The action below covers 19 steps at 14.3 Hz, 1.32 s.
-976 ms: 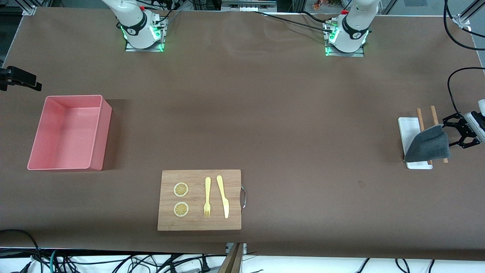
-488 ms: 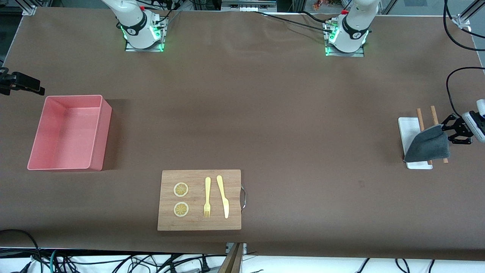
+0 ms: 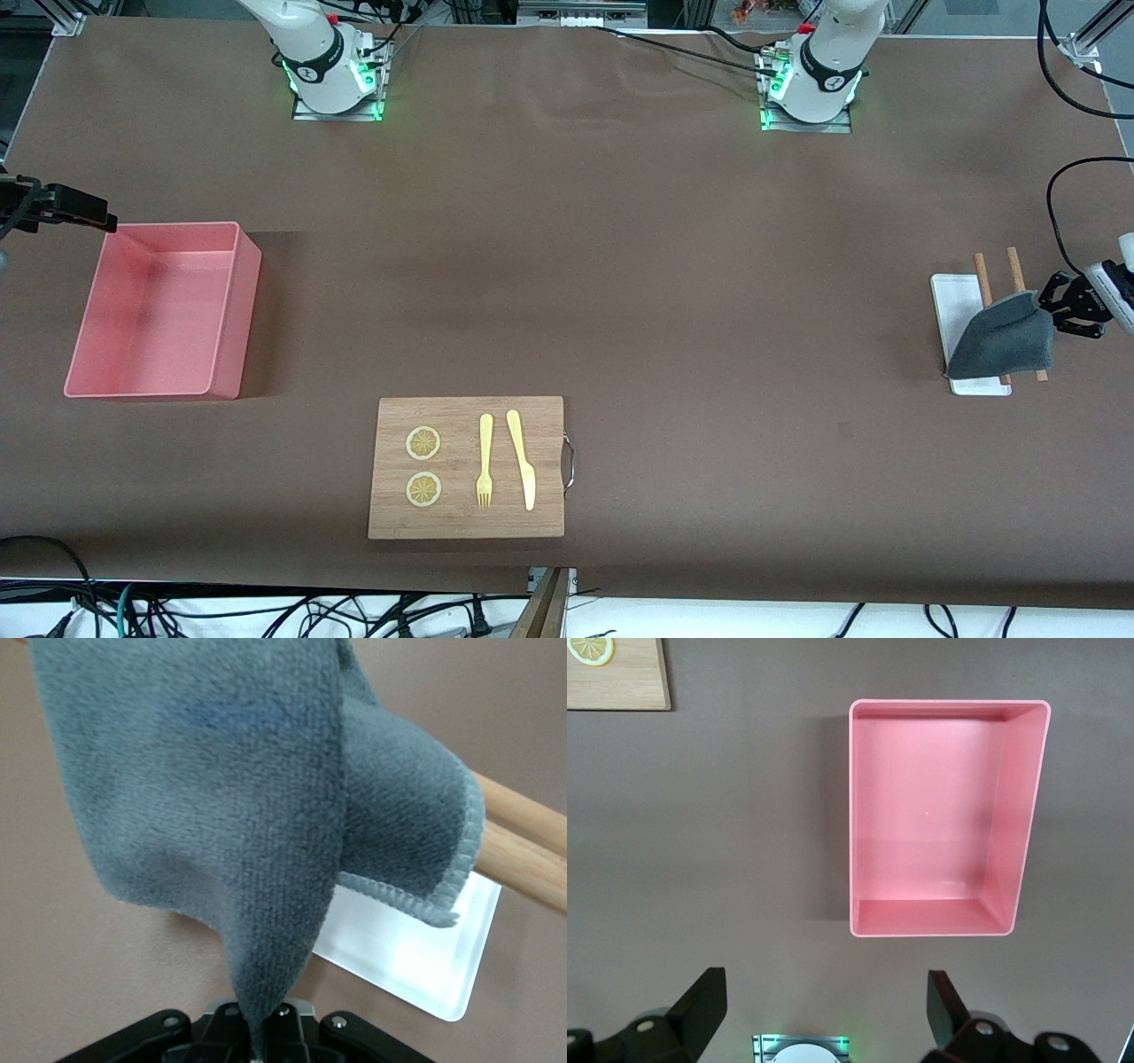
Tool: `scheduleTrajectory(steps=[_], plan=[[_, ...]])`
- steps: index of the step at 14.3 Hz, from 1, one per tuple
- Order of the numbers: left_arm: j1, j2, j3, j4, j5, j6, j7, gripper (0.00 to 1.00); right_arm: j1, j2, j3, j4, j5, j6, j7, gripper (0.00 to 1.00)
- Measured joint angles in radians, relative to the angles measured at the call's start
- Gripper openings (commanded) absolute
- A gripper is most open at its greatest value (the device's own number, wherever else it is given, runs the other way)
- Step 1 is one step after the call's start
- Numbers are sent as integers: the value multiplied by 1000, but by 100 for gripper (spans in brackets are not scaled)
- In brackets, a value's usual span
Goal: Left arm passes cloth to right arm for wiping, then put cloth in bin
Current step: 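Lift the grey cloth with the left gripper while the right gripper advances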
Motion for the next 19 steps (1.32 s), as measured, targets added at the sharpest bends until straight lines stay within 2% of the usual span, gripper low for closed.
scheduleTrajectory(steps=[2,5,8,11,15,17,19], plan=[[0,-7,1,33,9,-53,-5,0,0,1,0,0,0,0,0,100],[3,-56,2,100,98,-181,-80,0,0,1,0,0,0,0,0,100],[2,-175,-6,137,185,-336,-186,0,1,6,0,0,0,-2,1,100],[-21,-308,-39,140,246,-432,-298,0,15,9,6,0,1,-2,13,100],[-178,-446,-89,157,379,-609,-667,0,64,53,13,-1,75,38,156,100],[-271,-473,-134,204,409,-712,-877,0,93,78,14,-2,122,49,250,100],[-343,-478,-188,233,412,-760,-1065,0,128,95,15,-1,178,76,364,100]])
